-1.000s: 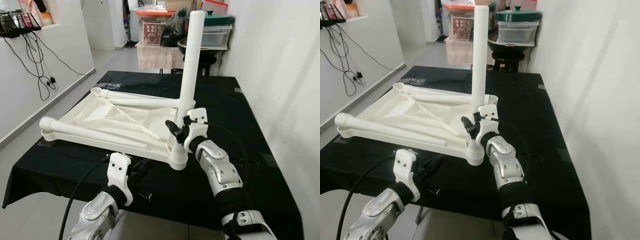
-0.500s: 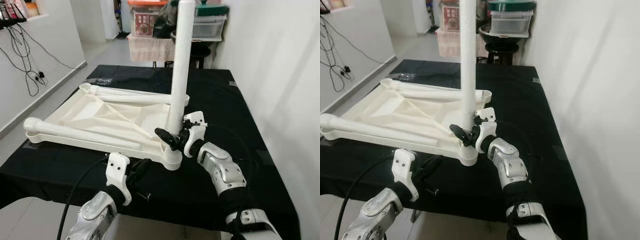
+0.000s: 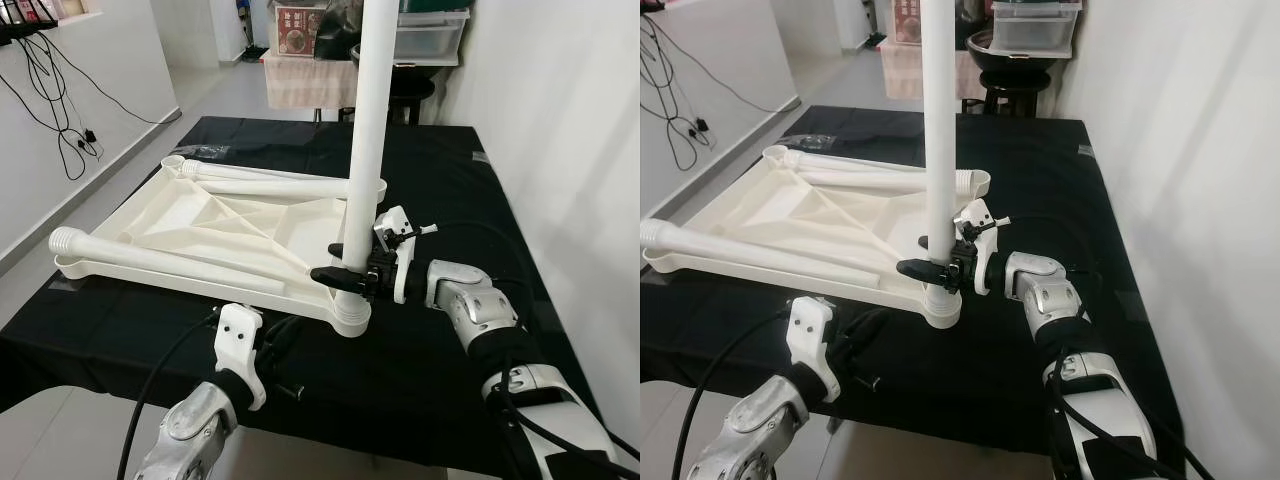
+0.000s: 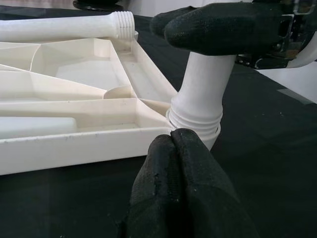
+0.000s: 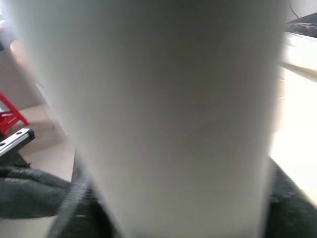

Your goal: Building children table

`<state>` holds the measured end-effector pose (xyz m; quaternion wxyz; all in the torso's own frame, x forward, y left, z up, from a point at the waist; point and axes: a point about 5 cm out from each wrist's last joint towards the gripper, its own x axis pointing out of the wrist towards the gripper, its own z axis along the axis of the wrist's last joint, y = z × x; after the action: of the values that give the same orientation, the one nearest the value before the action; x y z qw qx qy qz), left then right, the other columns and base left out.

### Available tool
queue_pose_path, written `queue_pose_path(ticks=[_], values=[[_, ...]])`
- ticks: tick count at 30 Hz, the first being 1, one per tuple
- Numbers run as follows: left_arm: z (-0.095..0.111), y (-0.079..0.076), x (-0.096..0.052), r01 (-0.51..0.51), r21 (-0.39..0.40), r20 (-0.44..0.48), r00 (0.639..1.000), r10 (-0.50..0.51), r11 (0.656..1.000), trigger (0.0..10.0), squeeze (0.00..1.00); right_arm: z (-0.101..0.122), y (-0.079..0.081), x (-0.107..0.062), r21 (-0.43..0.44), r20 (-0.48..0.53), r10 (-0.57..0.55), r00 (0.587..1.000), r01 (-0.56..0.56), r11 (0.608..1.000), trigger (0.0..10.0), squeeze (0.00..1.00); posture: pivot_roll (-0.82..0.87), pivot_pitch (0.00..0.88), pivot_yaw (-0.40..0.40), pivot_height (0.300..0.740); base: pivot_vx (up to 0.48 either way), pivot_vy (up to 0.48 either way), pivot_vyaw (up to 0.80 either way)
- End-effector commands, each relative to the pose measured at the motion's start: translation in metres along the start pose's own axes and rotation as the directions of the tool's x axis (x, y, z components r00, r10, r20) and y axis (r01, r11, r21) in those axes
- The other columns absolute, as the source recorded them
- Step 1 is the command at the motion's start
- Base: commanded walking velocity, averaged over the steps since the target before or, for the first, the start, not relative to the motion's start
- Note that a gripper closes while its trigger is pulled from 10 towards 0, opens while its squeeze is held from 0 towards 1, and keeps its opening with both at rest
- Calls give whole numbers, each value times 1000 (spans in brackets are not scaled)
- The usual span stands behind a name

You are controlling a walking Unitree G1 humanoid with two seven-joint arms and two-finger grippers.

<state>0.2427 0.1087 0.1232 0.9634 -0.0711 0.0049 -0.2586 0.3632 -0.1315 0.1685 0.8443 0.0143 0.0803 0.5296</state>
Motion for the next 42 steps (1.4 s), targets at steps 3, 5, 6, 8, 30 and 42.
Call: queue_pose_path(ticks=[3,5,6,8,30,42], values=[[-1,-2,-2,-2,2,-7,1000,2,1000,10000,0,2,3,3,1,0,73,997,-73,997,0,0,32,0,-38,740,0,0,0],[-2,-3,-1,-2,1,-8,1000,2,1000,10000,0,1,1,0,14,3,95,995,-95,995,0,0,30,0,-37,740,0,0,0],[-2,-3,-1,-2,0,-8,1000,2,1000,10000,0,-1,1,-2,18,6,94,996,-95,995,0,0,24,0,-36,740,0,0,0],[-2,-3,-1,-2,0,-8,1000,2,1000,10000,0,-2,1,-3,20,7,96,995,-96,995,0,0,24,0,-36,740,0,0,0],[-7,-3,-7,-15,-4,-14,1000,15,1000,10000,0,-61,23,8,-8,-85,-691,718,693,721,8392,0,11,0,-39,740,0,0,0],[-12,-4,-8,-4,-13,-25,1000,4,1000,10000,0,-14,31,13,35,122,-226,966,224,974,10000,1000,5,0,-30,740,0,0,0]])
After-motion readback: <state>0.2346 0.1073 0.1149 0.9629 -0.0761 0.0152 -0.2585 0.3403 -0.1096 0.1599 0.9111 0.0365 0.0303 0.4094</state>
